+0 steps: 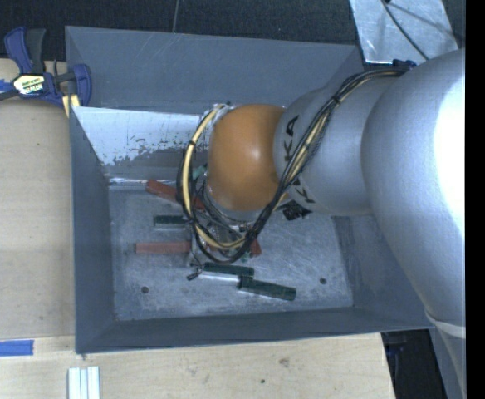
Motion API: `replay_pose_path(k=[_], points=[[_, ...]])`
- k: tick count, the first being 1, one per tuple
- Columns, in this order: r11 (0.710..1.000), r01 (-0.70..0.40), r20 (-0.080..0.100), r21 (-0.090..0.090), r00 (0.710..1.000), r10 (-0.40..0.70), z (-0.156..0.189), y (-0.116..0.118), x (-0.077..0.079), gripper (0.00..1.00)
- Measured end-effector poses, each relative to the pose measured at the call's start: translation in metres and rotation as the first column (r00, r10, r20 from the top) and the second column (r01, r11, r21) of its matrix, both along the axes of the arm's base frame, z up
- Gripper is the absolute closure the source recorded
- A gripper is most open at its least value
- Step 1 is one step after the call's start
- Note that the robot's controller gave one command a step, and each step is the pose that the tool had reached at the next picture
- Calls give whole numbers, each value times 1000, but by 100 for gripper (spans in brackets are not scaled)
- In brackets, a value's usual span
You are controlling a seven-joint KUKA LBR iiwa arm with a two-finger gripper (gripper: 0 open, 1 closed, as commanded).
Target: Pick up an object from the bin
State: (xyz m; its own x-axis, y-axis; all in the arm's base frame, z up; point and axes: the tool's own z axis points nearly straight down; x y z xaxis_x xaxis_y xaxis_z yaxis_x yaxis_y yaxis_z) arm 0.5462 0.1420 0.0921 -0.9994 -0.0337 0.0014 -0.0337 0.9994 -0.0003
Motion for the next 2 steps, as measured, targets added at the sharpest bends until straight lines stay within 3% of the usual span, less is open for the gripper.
replay_pose_path(k=[1,2], points=[[1000,0,-7,-2,1000,0,20,0,-2,100],[1000,0,0,0,1000,0,43,0,0,100]])
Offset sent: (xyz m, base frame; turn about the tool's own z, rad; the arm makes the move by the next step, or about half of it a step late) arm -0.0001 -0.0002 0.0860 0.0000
